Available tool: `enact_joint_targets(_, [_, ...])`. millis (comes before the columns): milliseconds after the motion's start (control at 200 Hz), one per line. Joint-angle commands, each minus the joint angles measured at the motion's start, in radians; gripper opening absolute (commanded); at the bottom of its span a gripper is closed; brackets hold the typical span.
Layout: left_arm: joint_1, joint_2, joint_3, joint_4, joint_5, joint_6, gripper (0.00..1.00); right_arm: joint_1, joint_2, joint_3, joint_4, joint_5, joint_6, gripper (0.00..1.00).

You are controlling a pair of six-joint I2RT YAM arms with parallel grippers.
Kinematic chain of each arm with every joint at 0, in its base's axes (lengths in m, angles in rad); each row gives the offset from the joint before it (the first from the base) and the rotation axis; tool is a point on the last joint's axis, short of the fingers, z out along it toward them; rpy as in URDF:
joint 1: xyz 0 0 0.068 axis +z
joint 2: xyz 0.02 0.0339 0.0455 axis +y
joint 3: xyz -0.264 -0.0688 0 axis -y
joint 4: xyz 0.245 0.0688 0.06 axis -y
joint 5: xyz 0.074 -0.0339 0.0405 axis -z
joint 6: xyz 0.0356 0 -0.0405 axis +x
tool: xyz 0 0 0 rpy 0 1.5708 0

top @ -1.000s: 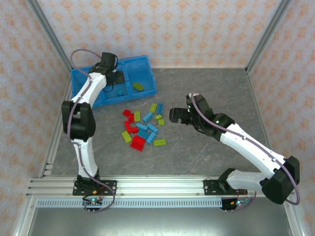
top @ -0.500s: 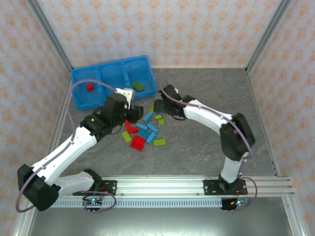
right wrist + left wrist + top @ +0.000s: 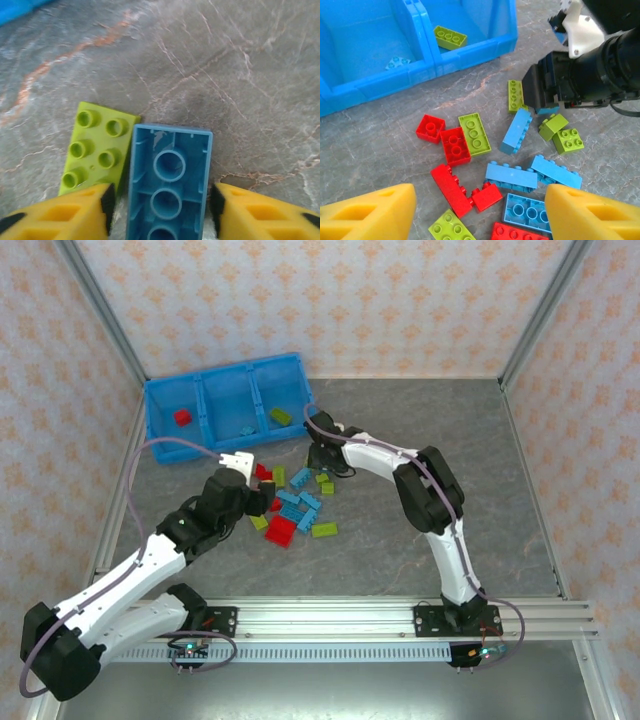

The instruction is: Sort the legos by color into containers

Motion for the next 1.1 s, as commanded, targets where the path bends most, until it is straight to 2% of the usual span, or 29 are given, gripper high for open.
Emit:
enact_joint_targets(0, [-0.002,-0.045,-0.034,0.044,-0.063,-0.005,0.83,-0.005,-0.003,0.003,-0.040,0.029,0.029,0.39])
enact_joint_targets(130, [-0.002,-0.089,-0.068,0.045,-0.105,-0.022,0.95,-0.005,-0.121,-0.095,0.029,0.046,0.048,0.29])
enact_joint_targets(235, [-0.002,-0.129,-0.076,0.035,-0.157,-0.044,1.00,0.004,-0.276,-0.190,0.115,0.065,0.007,0.27])
enact_joint_targets(375, [-0.001,-0.131,-0.058,-0.026,-0.280,-0.097,1.00,0.072,-0.458,-0.291,0.299,-0.005,-0.149,0.23])
enact_joint_targets(490, [0.004,-0.114,-0.041,-0.075,-0.415,-0.173,0.99,0.170,-0.470,-0.250,0.360,-0.043,-0.262,0.23])
enact_joint_targets(611, [0.018,-0.120,-0.044,-0.119,-0.532,-0.273,0.96,0.225,-0.343,-0.104,0.375,-0.043,-0.308,0.22])
enact_joint_targets(811, [0.062,-0.159,-0.066,-0.163,-0.650,-0.356,0.94,0.225,0.031,0.354,0.264,0.064,-0.379,0.20])
enact_joint_targets(1006, [0.109,-0.238,-0.097,-0.188,-0.662,-0.407,0.93,0.224,0.401,0.871,0.183,0.140,-0.468,0.19])
enact_joint_targets(1096, [0.114,-0.278,-0.119,-0.190,-0.681,-0.434,0.93,0.224,0.513,1.006,0.226,0.171,-0.504,0.21])
